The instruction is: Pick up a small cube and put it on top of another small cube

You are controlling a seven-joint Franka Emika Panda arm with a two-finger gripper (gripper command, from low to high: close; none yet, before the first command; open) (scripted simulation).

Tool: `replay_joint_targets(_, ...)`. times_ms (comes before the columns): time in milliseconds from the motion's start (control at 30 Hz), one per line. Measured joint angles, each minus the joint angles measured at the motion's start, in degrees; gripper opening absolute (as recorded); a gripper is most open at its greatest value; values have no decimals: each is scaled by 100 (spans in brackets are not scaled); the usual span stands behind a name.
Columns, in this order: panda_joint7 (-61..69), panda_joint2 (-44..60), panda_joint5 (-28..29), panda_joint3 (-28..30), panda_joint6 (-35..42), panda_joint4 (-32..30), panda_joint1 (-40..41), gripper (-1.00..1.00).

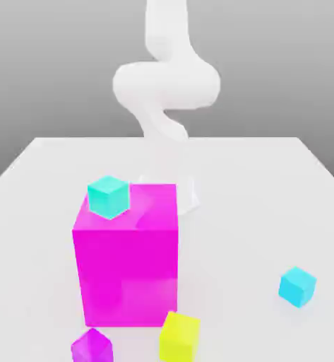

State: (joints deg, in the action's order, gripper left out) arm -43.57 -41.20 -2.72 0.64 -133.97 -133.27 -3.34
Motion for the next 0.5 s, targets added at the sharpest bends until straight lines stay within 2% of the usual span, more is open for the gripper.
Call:
replay_joint_targets(267,679,1520,-809,-64,-677,-473,-937,0)
replay_joint_targets(500,1013,2805,-1162,-411,-1279,-882,-1558,0)
